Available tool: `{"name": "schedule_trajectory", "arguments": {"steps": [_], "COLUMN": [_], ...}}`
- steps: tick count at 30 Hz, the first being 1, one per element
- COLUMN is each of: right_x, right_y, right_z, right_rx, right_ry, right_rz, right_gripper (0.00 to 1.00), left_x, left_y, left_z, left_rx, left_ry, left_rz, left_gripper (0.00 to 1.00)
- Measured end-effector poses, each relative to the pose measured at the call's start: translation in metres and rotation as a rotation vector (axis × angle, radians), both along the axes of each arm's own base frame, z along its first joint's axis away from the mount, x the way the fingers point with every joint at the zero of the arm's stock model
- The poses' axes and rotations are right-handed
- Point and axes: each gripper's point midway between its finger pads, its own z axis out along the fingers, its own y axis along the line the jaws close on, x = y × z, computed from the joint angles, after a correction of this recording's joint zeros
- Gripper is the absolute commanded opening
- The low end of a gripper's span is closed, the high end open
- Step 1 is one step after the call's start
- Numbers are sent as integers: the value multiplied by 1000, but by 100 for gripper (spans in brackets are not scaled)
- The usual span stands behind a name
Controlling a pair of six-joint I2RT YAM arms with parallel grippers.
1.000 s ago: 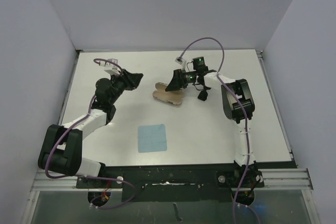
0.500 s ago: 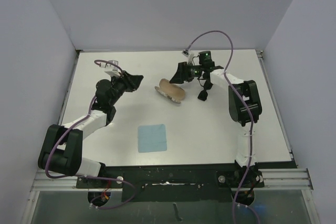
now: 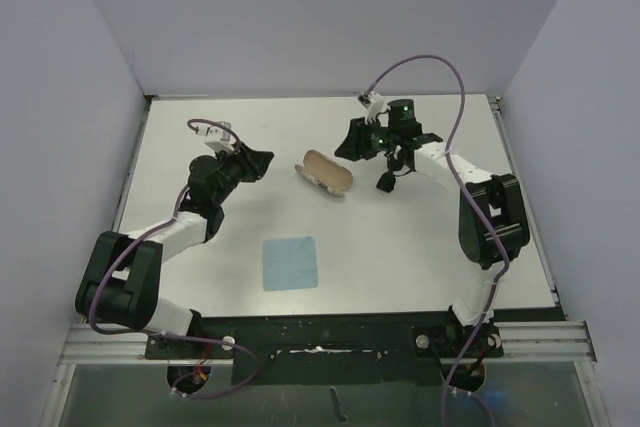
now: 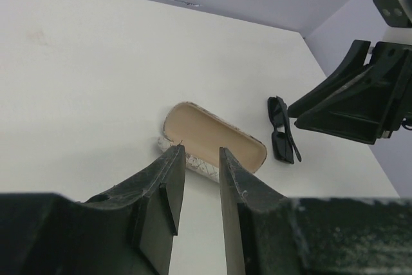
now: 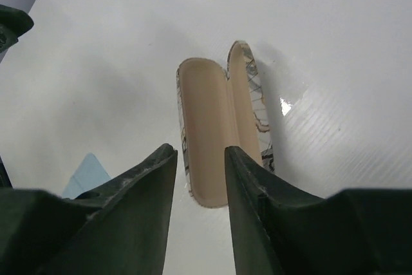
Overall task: Organize the sunglasses
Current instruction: Adjust the sunglasses case at the center of the board.
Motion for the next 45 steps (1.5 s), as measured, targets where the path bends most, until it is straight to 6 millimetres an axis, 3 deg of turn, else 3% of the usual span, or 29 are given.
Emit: {"name": "schedule_trajectory", "arguments": {"steps": [4, 5, 11, 15, 36, 45], "right_x": [-22, -26, -59, -68, -43, -44], "right_y": [4, 3, -3, -10, -42, -42], "right_z": [-10, -15, -52, -66, -76, -105], "right_rx": [-18, -24, -64, -90, -109, -129], "right_ry": [32, 42, 137, 166, 161, 220], "right_rz": [-6, -8, -26, -51, -180, -182], "right_gripper": [6, 4, 0, 0, 0, 0], "left_x": [-4, -5, -7, -7, -6, -5], "left_y": [-4, -6, -13, -14, -15, -15], "left_z": [-10, -11, -20, -20, -32, -35], "left_rx": [23, 25, 42, 50, 63, 66], "left_ry": [17, 16, 31, 28, 51, 58], "left_rz": [-2, -5, -19, -19, -21, -21], "left_gripper": [26, 26, 26, 26, 26, 26]}}
